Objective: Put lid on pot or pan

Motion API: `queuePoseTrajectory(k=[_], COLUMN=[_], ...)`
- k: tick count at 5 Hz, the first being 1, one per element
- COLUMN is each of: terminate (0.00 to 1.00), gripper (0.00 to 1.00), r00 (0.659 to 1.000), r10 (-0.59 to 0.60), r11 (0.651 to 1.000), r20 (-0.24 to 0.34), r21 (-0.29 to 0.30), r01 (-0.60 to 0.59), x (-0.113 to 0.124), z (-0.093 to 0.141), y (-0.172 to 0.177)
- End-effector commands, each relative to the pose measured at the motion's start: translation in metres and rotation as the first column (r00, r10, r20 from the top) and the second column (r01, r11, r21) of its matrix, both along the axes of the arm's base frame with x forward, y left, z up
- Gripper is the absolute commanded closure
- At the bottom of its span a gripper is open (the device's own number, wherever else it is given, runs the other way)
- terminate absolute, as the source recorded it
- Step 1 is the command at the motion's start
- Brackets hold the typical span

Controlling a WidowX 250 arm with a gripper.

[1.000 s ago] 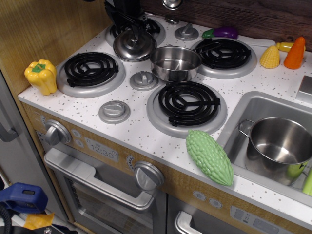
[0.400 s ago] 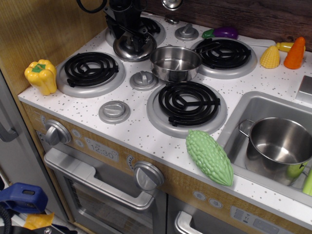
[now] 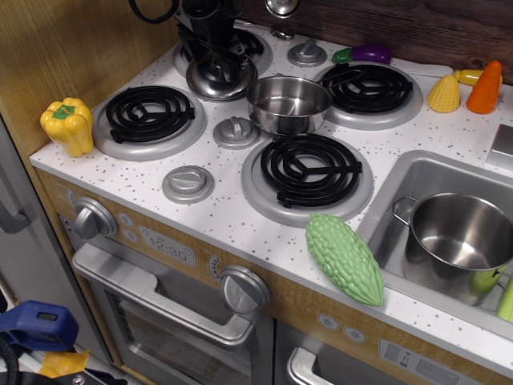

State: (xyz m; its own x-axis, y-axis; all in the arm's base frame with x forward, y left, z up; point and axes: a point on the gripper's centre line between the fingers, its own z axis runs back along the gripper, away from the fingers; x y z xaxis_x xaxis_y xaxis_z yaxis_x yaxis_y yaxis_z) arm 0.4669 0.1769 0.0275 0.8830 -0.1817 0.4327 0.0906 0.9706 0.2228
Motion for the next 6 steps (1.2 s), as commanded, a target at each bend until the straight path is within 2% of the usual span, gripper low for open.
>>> queuePoseTrajectory(k=[1,2,3,5,6], terminate=[0.00,0.00,0.00,0.00,0.00], gripper=[1.00,1.00,1.00,1.00,1.00], r00=[0.997,0.996,0.996,0.998,0.998], r10=[-0.019,-0.015,-0.003,0.008,0.033], r11=[1.000,1.000,1.000,0.997,0.992], r20=[0.078,0.083,0.084,0.065,0.049], r21=[0.001,-0.011,0.003,0.080,0.121], r01=[0.019,0.015,0.003,-0.013,-0.039], x=[0.015,0.016,0.014,0.006,0.005], z=[0.022,0.021,0.027,0.064,0.089], y=[0.005,0.005,0.002,0.011,0.003])
